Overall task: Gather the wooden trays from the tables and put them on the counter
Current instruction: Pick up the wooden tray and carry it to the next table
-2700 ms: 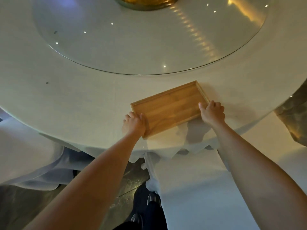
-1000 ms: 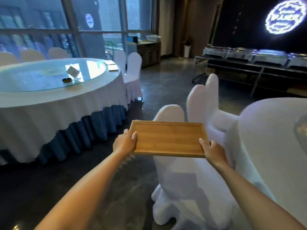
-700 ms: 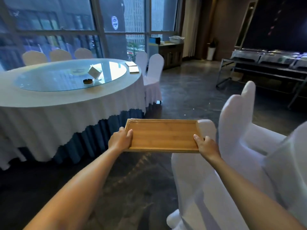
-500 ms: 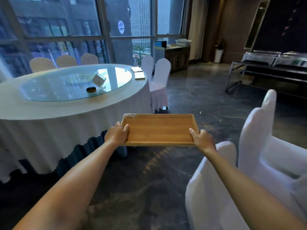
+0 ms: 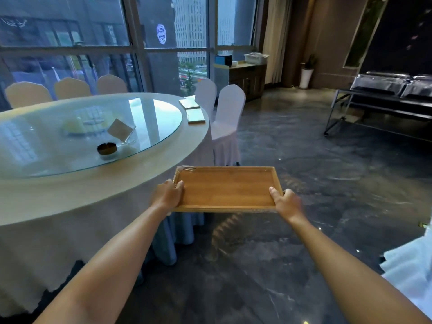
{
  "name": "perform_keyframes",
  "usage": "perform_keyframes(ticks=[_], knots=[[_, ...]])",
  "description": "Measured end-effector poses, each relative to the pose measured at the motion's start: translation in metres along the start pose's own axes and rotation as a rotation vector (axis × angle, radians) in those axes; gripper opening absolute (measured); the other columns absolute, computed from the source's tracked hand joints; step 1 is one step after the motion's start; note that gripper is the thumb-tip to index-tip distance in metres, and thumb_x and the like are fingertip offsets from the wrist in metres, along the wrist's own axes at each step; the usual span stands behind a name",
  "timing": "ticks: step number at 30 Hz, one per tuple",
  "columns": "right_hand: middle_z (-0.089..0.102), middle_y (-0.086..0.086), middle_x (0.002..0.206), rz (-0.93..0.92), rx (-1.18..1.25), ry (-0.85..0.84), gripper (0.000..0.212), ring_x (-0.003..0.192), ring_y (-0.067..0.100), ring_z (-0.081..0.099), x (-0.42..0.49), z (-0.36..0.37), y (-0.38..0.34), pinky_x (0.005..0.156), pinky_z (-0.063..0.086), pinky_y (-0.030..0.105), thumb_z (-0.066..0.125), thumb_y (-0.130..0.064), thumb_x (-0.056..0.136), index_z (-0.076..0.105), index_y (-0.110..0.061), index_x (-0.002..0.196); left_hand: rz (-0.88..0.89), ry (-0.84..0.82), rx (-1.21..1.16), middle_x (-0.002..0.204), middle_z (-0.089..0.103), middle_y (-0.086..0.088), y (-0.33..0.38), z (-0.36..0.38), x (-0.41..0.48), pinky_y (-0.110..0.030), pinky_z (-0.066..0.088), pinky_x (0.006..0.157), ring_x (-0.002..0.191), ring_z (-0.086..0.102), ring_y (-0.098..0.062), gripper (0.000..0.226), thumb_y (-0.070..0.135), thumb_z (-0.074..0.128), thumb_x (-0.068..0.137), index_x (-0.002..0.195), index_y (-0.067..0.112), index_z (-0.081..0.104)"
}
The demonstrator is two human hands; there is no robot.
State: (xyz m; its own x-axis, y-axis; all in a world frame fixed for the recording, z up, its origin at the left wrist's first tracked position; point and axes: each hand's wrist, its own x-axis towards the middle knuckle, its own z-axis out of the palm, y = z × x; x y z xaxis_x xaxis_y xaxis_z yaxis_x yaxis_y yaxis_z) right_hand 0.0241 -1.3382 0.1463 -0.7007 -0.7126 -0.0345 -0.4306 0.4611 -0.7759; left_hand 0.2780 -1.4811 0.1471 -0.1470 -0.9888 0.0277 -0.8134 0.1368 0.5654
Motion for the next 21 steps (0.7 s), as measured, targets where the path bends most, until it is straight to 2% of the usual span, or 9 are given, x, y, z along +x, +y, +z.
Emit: perform_keyframes(ticks=[7,11,13,18,21], knots=[[0.059,0.028,0.118,0.060,-0.023,0.076,0.054,0.109,0.040,0.055,0.155,0.053,-0.060,0.089,0.043,0.042,0.046,-0.042,0.091,0.054,0.007,0.111,0.048,-0.028,0.069,0.113,0.065,-0.016,0.037,0.018,0.190,-0.039,0.045,0.085,0.099,0.060,-0.032,0.047,0.041,0.031,0.096,0.111,0.007,0.060],[0.060,0.027,0.118,0.090,-0.041,0.095,0.055,0.109,0.040,0.055,0.241,0.069,-0.076,0.088,0.044,0.041,0.045,-0.044,0.090,0.054,0.006,0.112,0.064,-0.056,0.067,0.110,0.066,-0.017,0.059,0.042,0.278,-0.037,0.043,0.078,0.092,0.059,-0.030,0.047,0.041,0.031,0.096,0.108,0.005,0.060],[0.060,0.027,0.118,0.086,-0.054,0.098,0.055,0.109,0.040,0.056,0.287,0.079,-0.080,0.087,0.044,0.041,0.045,-0.045,0.090,0.054,0.005,0.112,0.075,-0.048,0.078,0.111,0.066,-0.017,0.070,0.059,0.321,-0.037,0.042,0.076,0.095,0.060,-0.032,0.047,0.040,0.032,0.096,0.108,0.004,0.060],[0.060,0.028,0.119,0.075,-0.073,0.080,0.055,0.111,0.040,0.056,0.423,0.107,-0.085,0.088,0.044,0.039,0.047,-0.045,0.089,0.055,0.005,0.112,0.031,-0.022,0.100,0.107,0.067,-0.018,0.100,0.113,0.434,-0.033,0.036,0.069,0.089,0.058,-0.031,0.047,0.039,0.033,0.096,0.102,0.003,0.062],[0.058,0.032,0.120,0.034,-0.053,0.064,0.055,0.114,0.042,0.054,0.516,0.121,-0.092,0.090,0.043,0.040,0.050,-0.040,0.089,0.054,0.009,0.114,-0.024,-0.026,0.090,0.112,0.065,-0.022,0.128,0.142,0.509,-0.034,0.037,0.073,0.100,0.058,-0.038,0.049,0.038,0.033,0.095,0.104,0.001,0.063]])
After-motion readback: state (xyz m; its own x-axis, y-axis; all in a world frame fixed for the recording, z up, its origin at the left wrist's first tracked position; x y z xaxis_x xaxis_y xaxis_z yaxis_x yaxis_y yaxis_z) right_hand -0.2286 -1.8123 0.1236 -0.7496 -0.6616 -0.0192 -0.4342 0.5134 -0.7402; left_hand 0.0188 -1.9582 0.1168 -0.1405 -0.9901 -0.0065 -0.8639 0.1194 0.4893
